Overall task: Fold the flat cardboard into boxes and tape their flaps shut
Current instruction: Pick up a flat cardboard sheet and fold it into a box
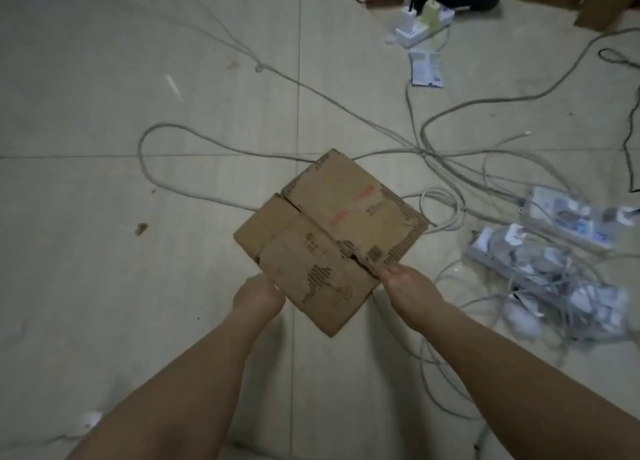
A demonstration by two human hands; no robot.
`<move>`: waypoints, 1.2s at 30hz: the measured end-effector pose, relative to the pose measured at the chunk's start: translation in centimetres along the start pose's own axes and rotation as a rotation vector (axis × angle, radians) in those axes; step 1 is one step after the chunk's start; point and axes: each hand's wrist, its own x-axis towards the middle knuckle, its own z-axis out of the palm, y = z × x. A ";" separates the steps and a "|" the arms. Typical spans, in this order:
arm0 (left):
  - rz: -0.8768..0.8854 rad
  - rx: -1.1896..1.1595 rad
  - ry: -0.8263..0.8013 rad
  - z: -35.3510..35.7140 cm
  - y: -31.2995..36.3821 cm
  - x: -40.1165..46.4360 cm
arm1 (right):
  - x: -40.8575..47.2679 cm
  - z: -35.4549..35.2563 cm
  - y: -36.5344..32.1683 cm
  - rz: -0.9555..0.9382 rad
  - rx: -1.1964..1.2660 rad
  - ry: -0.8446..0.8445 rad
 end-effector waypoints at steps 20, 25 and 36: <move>-0.353 -1.725 -0.015 1.0 5.7 1.8 | 1.6 1.8 -1.1 -0.012 0.003 0.318; -0.315 -1.621 0.119 -7.0 6.3 -3.1 | -1.6 -6.3 -0.4 0.130 -0.001 0.490; -0.317 -1.264 -0.045 -32.6 10.0 -26.4 | -13.8 -35.5 -1.0 0.098 -0.015 0.514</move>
